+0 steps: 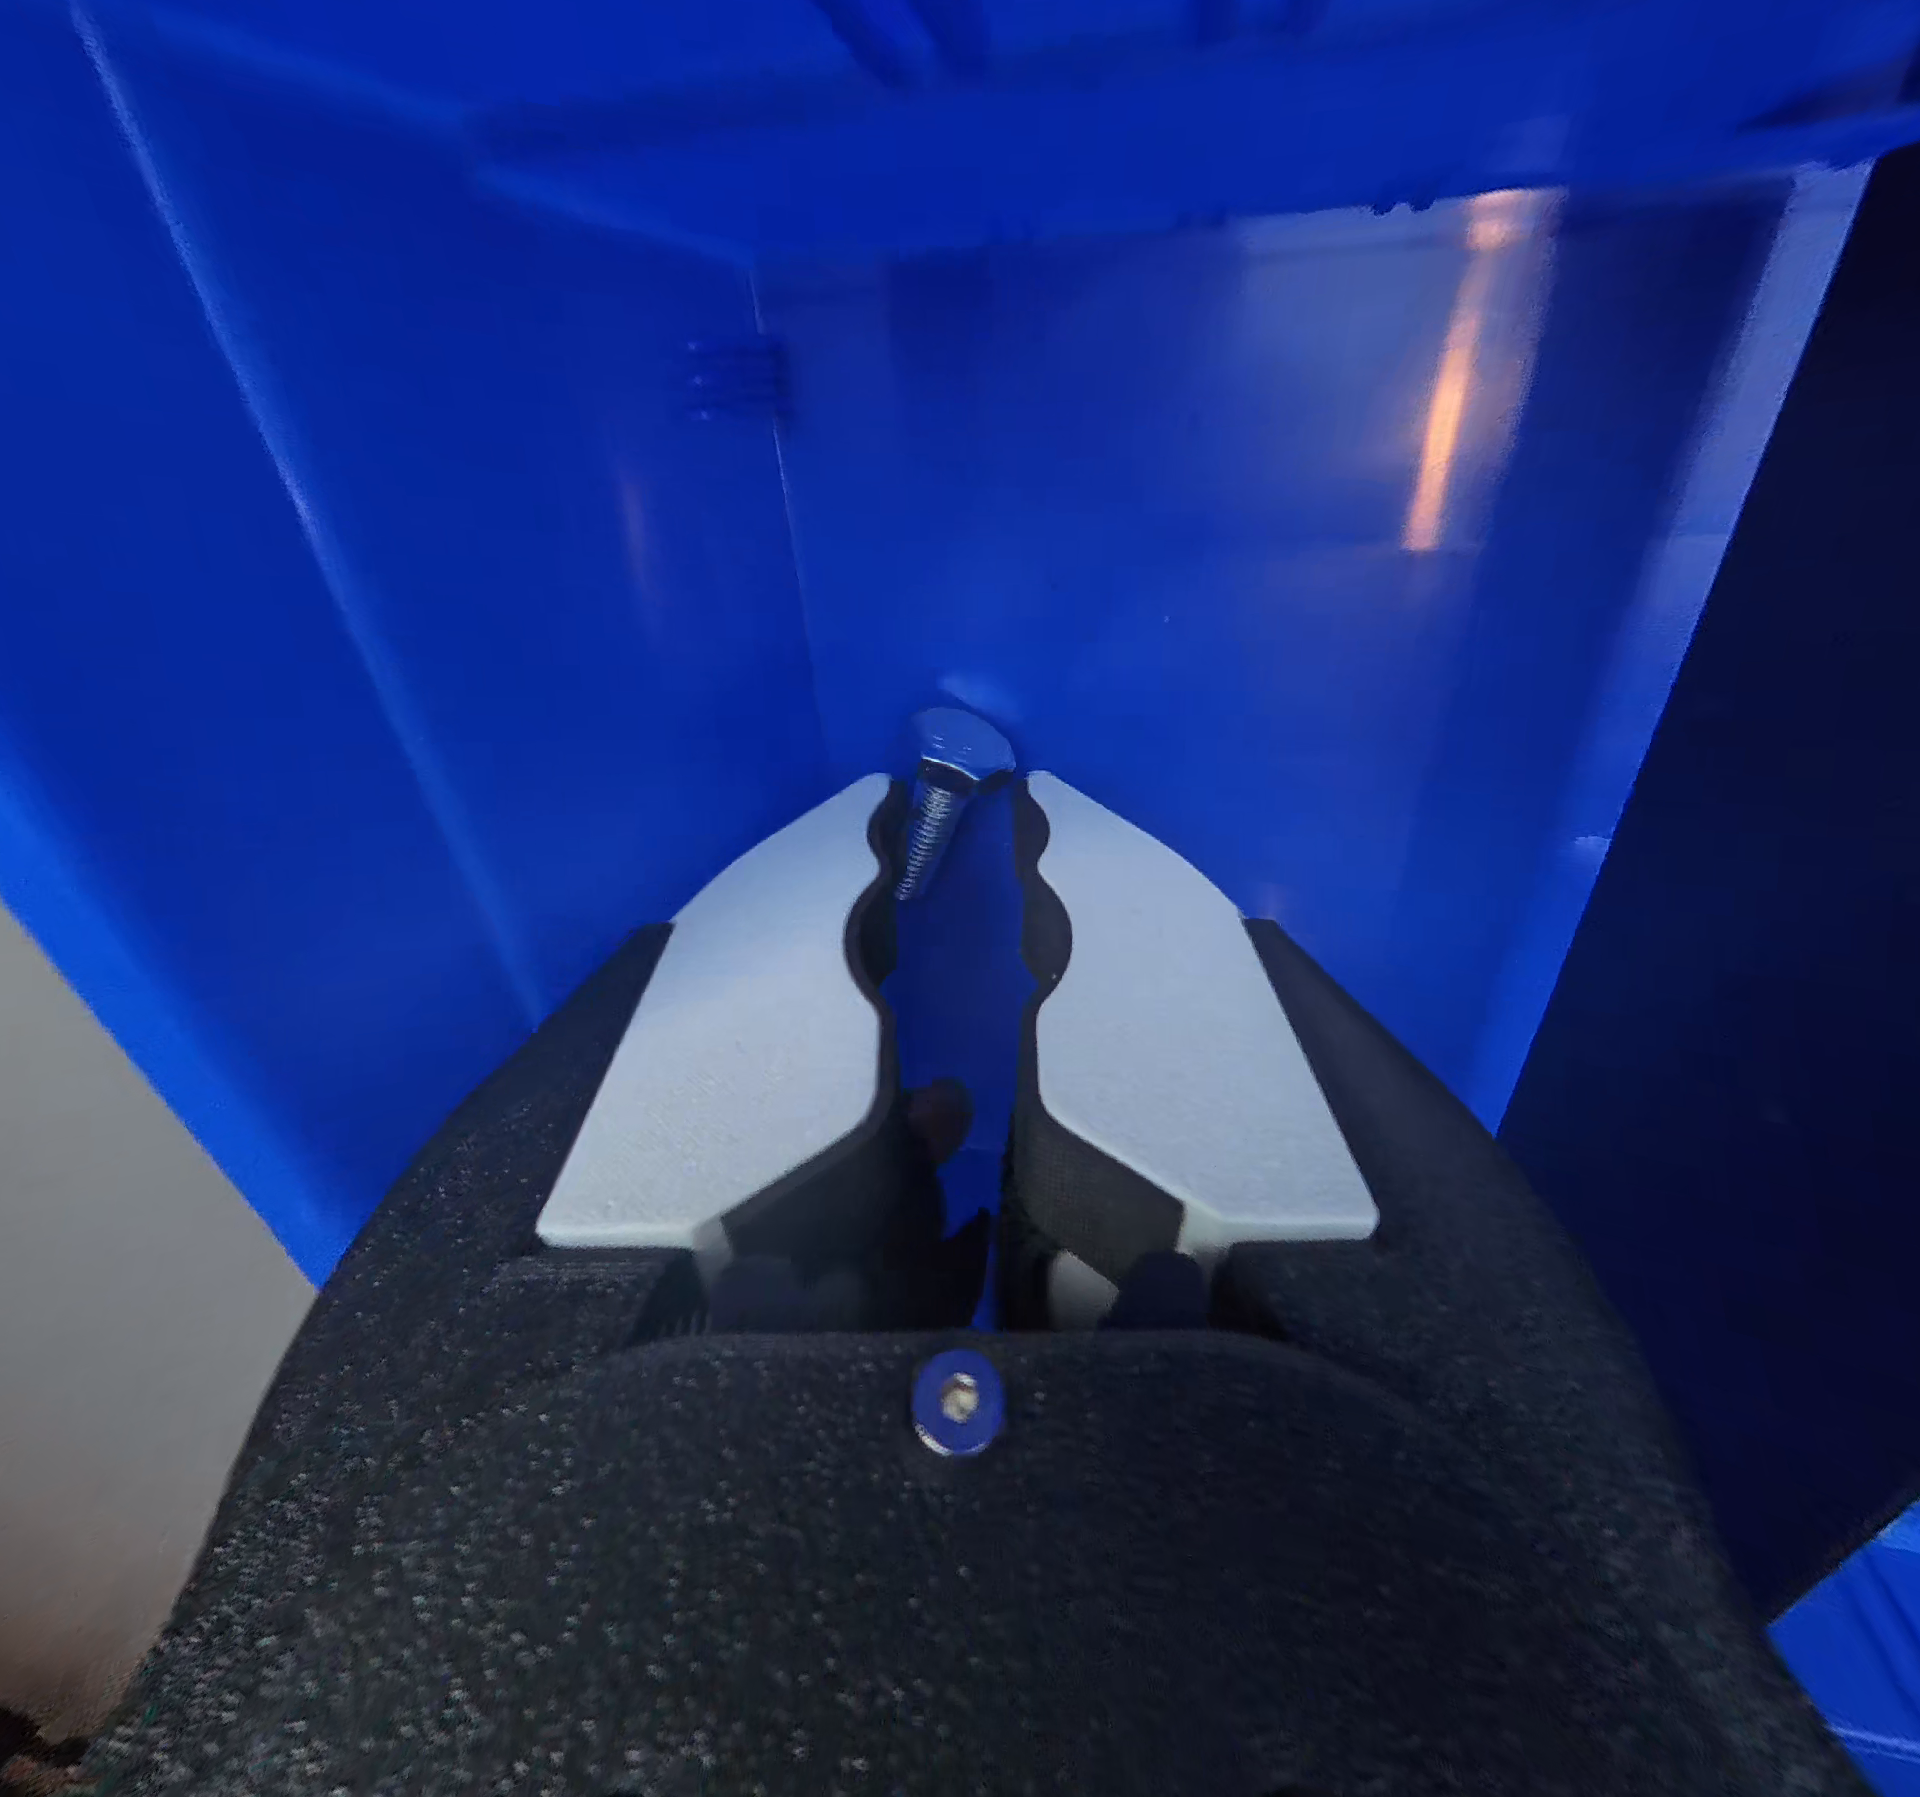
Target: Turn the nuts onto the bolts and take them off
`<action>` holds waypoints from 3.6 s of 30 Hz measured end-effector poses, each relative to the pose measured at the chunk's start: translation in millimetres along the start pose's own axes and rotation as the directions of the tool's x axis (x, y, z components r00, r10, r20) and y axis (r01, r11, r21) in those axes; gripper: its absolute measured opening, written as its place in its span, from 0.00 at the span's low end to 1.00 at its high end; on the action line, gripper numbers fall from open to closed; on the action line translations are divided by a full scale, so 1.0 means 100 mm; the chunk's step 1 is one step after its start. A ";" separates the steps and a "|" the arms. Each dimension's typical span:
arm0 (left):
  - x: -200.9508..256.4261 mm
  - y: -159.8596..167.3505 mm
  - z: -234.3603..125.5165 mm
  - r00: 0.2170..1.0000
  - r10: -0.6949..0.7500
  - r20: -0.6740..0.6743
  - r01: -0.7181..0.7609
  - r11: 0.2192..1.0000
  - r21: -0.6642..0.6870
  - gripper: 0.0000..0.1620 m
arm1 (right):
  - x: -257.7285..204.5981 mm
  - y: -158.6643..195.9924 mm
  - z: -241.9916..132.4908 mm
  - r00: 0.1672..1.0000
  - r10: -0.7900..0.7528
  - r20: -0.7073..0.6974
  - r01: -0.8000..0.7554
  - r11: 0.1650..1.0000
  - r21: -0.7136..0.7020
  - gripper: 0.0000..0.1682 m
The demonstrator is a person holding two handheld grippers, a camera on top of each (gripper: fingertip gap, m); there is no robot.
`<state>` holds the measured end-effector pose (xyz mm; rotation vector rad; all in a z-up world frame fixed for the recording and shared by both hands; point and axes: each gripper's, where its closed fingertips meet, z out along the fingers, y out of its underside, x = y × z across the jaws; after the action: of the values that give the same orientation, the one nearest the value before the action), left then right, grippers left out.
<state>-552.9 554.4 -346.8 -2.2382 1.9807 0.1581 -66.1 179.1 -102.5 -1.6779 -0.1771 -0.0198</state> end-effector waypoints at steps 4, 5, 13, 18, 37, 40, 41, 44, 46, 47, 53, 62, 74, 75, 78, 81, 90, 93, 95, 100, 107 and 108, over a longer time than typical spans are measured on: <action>0.08 0.02 -0.01 1.000 -0.013 -0.025 0.013 1.000 0.009 0.06 | 0.01 0.01 -0.03 1.000 0.010 0.001 -0.010 1.000 0.017 0.22; 0.09 0.04 -0.03 1.000 -0.017 -0.015 0.017 1.000 0.004 0.06 | 0.01 0.03 -0.03 1.000 0.014 0.003 -0.014 1.000 0.016 0.22; 0.15 -0.43 -0.97 0.973 0.046 0.228 -0.098 0.970 0.221 0.06 | -0.08 0.16 -0.04 0.999 0.034 0.040 -0.034 0.999 -0.002 0.21; 0.65 -1.28 -1.64 0.878 0.295 0.377 -0.419 0.854 0.309 0.06 | -0.16 0.24 -0.02 0.997 0.051 0.065 -0.050 0.999 -0.014 0.21; 2.39 -2.71 -0.63 0.191 0.977 0.096 -0.956 0.163 0.243 0.06 | -0.30 0.52 -0.08 0.991 0.108 0.075 -0.102 0.992 -0.077 0.21; 2.42 -2.75 -0.48 0.158 0.985 0.069 -0.960 0.137 0.245 0.06 | -0.28 0.57 -0.06 0.990 0.120 0.075 -0.113 0.990 -0.089 0.21; 2.43 -2.75 -0.44 0.152 0.987 0.058 -0.959 0.133 0.248 0.06 | -0.27 0.58 -0.05 0.990 0.122 0.074 -0.115 0.989 -0.093 0.21; 2.46 -2.76 -0.37 0.132 0.991 0.030 -0.958 0.120 0.260 0.06 | -0.25 0.60 -0.04 0.989 0.129 0.072 -0.121 0.988 -0.099 0.21; 2.49 -2.75 -0.34 0.129 0.992 0.015 -0.955 0.120 0.271 0.06 | -0.24 0.60 -0.03 0.989 0.129 0.070 -0.122 0.987 -0.100 0.21; 2.50 -2.75 -0.32 0.129 0.992 0.010 -0.953 0.121 0.276 0.06 | -0.23 0.61 -0.03 0.989 0.129 0.069 -0.122 0.987 -0.102 0.21; 2.44 -2.74 -0.46 0.273 0.962 0.016 -0.912 0.254 0.322 0.17 | -0.25 0.62 -0.01 0.989 0.127 0.078 -0.118 0.987 -0.107 0.21; 1.64 -1.65 -1.42 0.870 0.487 -0.076 -0.408 0.797 0.445 0.27 | -0.28 0.72 0.05 0.985 0.137 0.108 -0.124 0.985 -0.119 0.21; 1.53 0.12 -0.78 0.999 -0.004 -0.046 0.004 1.000 0.003 0.24 | -0.37 0.65 0.13 0.984 0.112 0.139 -0.097 0.989 -0.111 0.21; 1.54 0.16 -0.72 0.998 -0.031 -0.055 0.030 0.999 -0.011 0.25 | -0.37 0.64 0.12 0.984 0.108 0.139 -0.093 0.990 -0.110 0.21; 1.50 0.24 -0.60 0.994 -0.103 -0.034 0.102 0.994 -0.044 0.25 | -0.36 0.63 0.11 0.987 0.099 0.130 -0.085 0.990 -0.110 0.21; 1.51 0.23 -0.51 0.983 -0.176 -0.045 0.174 0.984 -0.046 0.26 | -0.32 0.63 0.10 0.987 0.104 0.121 -0.092 0.991 -0.102 0.21; 1.39 0.19 -0.44 0.827 -0.559 -0.053 0.561 0.826 0.043 0.23 | -0.24 0.72 0.13 0.983 0.141 0.121 -0.127 0.986 -0.111 0.20; 1.35 0.20 -0.55 0.735 -0.678 -0.012 0.675 0.729 0.117 0.24 | -0.22 0.75 0.13 0.977 0.172 0.126 -0.159 0.982 -0.106 0.20; 1.39 0.24 -0.56 0.656 -0.755 -0.011 0.748 0.648 0.141 0.22 | -0.20 0.77 0.14 0.967 0.221 0.130 -0.210 0.973 -0.090 0.20; 1.24 0.38 -0.66 0.451 -0.882 0.136 0.849 0.471 0.239 0.23 | -0.14 0.73 0.21 0.923 0.342 0.178 -0.340 0.939 -0.045 0.20; 1.27 0.23 -0.80 0.375 -0.911 0.173 0.887 0.407 0.218 0.27 | -0.12 0.51 0.33 0.864 0.389 0.320 -0.392 0.918 -0.056 0.19; 1.24 0.12 -0.89 0.397 -0.902 0.169 0.866 0.429 0.256 0.28 | -0.12 0.49 0.34 0.864 0.378 0.333 -0.384 0.922 -0.051 0.19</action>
<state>-551.5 415.9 -281.2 -2.6383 0.4047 0.1880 -74.8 205.9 -156.2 -1.6643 -0.0974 0.5721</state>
